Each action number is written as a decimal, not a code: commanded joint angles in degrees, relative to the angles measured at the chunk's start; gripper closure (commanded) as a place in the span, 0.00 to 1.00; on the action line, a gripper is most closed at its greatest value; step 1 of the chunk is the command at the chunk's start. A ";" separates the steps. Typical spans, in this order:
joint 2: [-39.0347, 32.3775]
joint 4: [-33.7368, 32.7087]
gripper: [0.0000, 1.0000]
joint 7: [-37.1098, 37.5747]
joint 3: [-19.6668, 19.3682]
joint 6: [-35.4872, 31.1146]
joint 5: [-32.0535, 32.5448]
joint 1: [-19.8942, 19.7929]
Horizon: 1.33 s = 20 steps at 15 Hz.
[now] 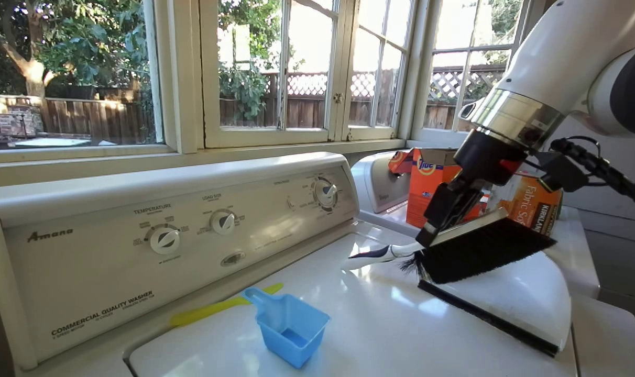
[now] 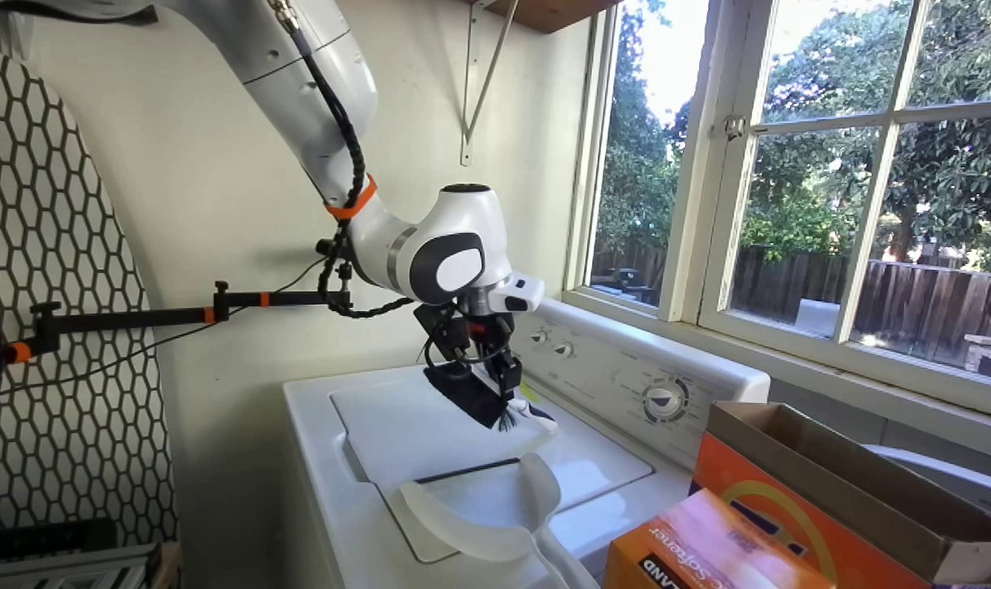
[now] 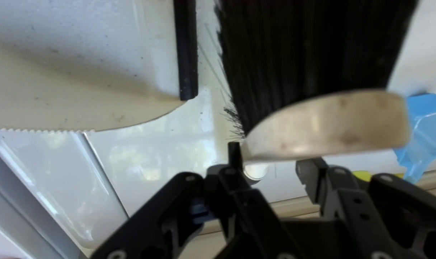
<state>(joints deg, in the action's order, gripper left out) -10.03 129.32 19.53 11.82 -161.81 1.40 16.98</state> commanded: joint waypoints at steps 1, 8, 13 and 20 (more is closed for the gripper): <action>-3.26 -1.82 0.82 5.28 -1.46 -4.82 3.89 2.54; -9.03 -4.72 0.82 12.99 -7.56 -8.30 13.44 9.01; -11.12 -5.94 0.82 13.31 -8.79 -6.86 13.17 11.40; -11.41 -7.01 0.15 13.87 -10.86 -6.50 12.83 13.84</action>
<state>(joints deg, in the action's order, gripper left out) -20.97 123.44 31.41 2.50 -169.24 13.13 29.13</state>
